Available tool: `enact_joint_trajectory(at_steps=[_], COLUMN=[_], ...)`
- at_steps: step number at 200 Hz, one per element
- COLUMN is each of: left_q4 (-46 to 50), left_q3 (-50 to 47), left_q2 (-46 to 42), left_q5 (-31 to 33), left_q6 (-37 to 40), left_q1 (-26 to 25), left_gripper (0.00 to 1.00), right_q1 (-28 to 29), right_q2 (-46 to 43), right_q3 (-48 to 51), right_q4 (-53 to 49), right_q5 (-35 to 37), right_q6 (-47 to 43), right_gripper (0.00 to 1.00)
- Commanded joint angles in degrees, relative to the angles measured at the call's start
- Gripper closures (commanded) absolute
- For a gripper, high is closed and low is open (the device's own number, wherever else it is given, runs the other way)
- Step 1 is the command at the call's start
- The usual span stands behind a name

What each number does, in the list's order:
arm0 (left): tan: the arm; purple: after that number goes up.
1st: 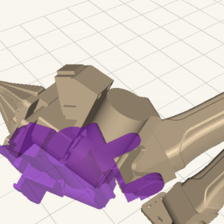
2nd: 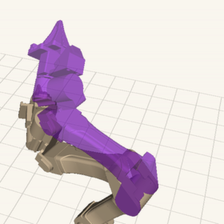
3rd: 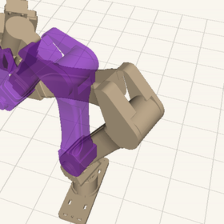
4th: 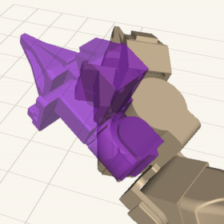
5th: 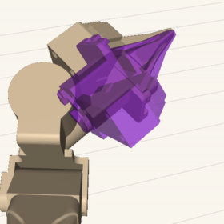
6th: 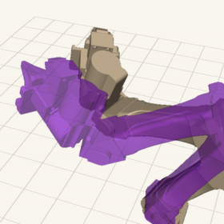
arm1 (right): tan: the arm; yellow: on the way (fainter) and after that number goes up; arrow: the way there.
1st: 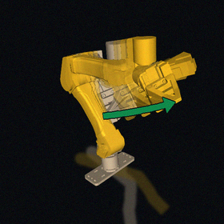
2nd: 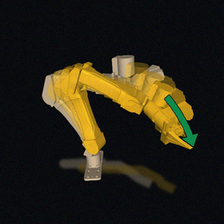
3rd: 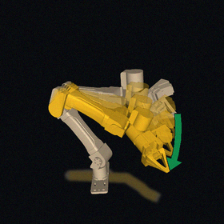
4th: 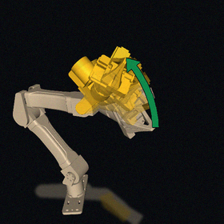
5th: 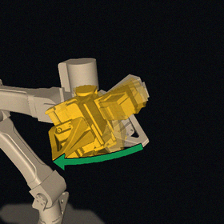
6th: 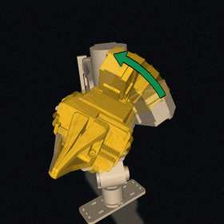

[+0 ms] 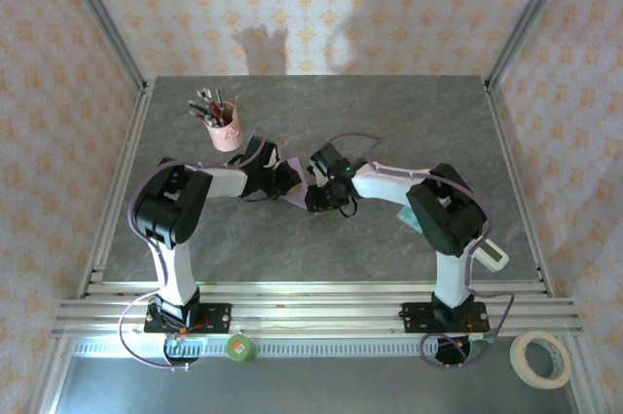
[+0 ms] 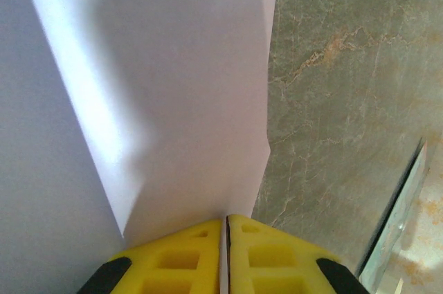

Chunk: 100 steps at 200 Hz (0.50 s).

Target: Fold a paper plane with a square sheet of paper (pick it up from the middle)

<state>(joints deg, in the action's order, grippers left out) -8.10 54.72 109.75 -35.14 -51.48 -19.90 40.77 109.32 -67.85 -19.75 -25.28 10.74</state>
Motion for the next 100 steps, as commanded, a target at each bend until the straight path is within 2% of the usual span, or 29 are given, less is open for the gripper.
enact_joint_trajectory(at_steps=[1, 62, 100], left_q4=[9.77, 8.67, 2.38], left_q3=[-2.66, -1.1, -0.39], left_q2=[4.42, 2.86, 0.03], left_q5=[9.31, 7.49, 1.63], left_q6=[1.3, 1.04, 0.6], left_q1=[0.59, 0.64, 0.53], left_gripper=[0.85, 0.85, 0.84], right_q1=[0.53, 0.53, 0.53], right_q2=[1.5, 2.48, 3.33], right_q3=[-0.88, -0.09, -0.34], right_q4=[-2.48, -3.2, -3.44], right_q5=[0.48, 0.84, 0.34], right_q6=[-0.91, -1.36, -1.61], right_gripper=[0.76, 0.81, 0.81])
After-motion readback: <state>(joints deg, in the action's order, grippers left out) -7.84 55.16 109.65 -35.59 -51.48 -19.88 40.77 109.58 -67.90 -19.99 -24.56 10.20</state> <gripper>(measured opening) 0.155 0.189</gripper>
